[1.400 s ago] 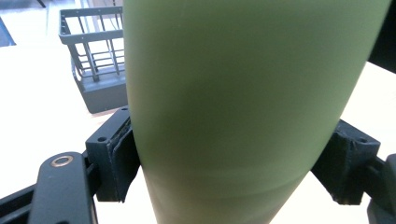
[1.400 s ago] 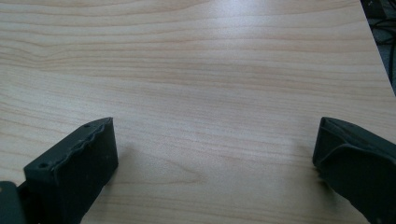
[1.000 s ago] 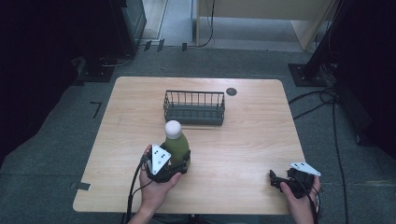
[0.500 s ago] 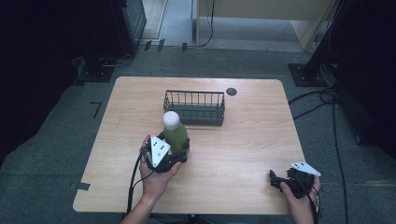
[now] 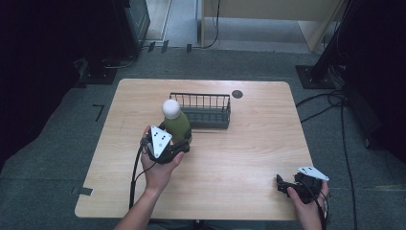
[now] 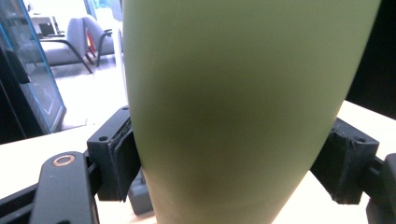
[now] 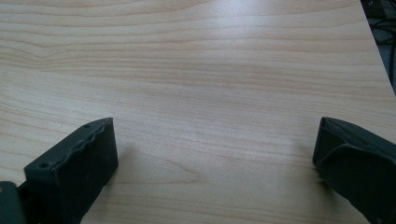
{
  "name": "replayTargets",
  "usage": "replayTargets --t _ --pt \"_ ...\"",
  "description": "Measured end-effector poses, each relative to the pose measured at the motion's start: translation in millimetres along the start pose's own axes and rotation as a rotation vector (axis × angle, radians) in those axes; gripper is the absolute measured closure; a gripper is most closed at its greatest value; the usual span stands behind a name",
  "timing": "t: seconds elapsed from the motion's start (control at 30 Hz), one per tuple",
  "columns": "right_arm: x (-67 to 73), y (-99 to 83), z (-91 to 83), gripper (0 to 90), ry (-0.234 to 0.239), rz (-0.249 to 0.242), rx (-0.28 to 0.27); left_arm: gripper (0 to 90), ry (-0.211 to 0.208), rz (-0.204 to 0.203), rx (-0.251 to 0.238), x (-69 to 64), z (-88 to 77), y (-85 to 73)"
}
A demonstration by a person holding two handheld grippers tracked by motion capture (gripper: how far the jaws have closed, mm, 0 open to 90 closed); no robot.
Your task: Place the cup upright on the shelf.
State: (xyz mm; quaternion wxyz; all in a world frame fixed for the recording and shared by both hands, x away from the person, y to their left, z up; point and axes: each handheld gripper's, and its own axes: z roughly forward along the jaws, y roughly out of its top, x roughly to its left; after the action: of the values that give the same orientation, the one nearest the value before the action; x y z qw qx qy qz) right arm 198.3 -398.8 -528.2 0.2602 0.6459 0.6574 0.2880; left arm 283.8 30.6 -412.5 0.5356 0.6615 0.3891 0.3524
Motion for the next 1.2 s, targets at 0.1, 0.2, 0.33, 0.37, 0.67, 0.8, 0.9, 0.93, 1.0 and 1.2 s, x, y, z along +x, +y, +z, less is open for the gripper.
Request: replayTargets --t 0.1,0.2,0.33,0.37,0.67,0.8,0.9,0.93,1.0,1.2 --pt "0.0 0.0 0.0 0.0 0.000 0.001 0.000 21.2 0.006 -0.001 -0.005 3.2 4.4 5.2" --pt "0.0 0.0 0.0 0.0 0.000 0.000 0.000 21.1 0.013 -0.005 -0.005 6.4 8.7 9.2" --pt "-0.1 0.0 0.0 0.0 0.000 0.000 -0.001 21.2 0.022 -0.008 -0.003 11.1 16.3 13.1" --pt "-0.1 0.0 0.0 0.0 0.000 0.000 -0.001 21.2 0.028 -0.012 -0.007 13.2 20.0 15.1" --pt "-0.1 0.0 0.1 0.0 0.000 -0.001 -0.001 21.2 0.036 -0.014 -0.020 20.0 31.4 30.9" --pt "-0.1 0.0 0.0 0.0 0.000 0.000 -0.001 21.2 0.045 -0.008 -0.033 21.4 40.0 43.0" --pt "-0.1 0.0 0.0 0.0 0.001 0.000 -0.001 21.2 0.044 -0.004 -0.041 21.5 43.3 50.9" --pt "-0.1 0.0 0.0 0.0 0.001 0.000 -0.001 21.2 0.044 -0.004 -0.041 21.5 43.3 50.9" --pt "-0.1 0.0 0.1 0.0 0.001 0.001 -0.002 21.2 0.043 0.001 -0.045 21.0 45.6 55.3" --pt "-0.2 0.0 0.0 0.0 0.002 0.001 -0.001 21.2 0.053 0.004 -0.047 22.6 55.0 65.1"
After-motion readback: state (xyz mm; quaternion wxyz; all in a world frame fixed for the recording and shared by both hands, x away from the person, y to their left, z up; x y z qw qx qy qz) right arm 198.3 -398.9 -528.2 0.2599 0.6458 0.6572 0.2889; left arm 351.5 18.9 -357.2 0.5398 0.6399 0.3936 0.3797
